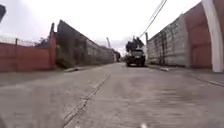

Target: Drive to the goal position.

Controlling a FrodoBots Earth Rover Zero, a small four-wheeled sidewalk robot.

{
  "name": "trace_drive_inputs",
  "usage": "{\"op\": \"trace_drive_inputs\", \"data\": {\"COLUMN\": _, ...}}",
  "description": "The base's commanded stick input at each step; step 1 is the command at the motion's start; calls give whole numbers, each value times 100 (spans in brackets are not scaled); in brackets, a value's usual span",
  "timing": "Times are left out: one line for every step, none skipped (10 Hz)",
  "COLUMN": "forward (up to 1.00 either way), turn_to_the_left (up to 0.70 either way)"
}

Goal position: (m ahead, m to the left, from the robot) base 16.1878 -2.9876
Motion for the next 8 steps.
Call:
{"op": "trace_drive_inputs", "data": {"forward": 100, "turn_to_the_left": 0}}
{"op": "trace_drive_inputs", "data": {"forward": 100, "turn_to_the_left": 0}}
{"op": "trace_drive_inputs", "data": {"forward": 100, "turn_to_the_left": 0}}
{"op": "trace_drive_inputs", "data": {"forward": 100, "turn_to_the_left": 0}}
{"op": "trace_drive_inputs", "data": {"forward": 100, "turn_to_the_left": 0}}
{"op": "trace_drive_inputs", "data": {"forward": 100, "turn_to_the_left": 0}}
{"op": "trace_drive_inputs", "data": {"forward": 100, "turn_to_the_left": 0}}
{"op": "trace_drive_inputs", "data": {"forward": 100, "turn_to_the_left": 0}}
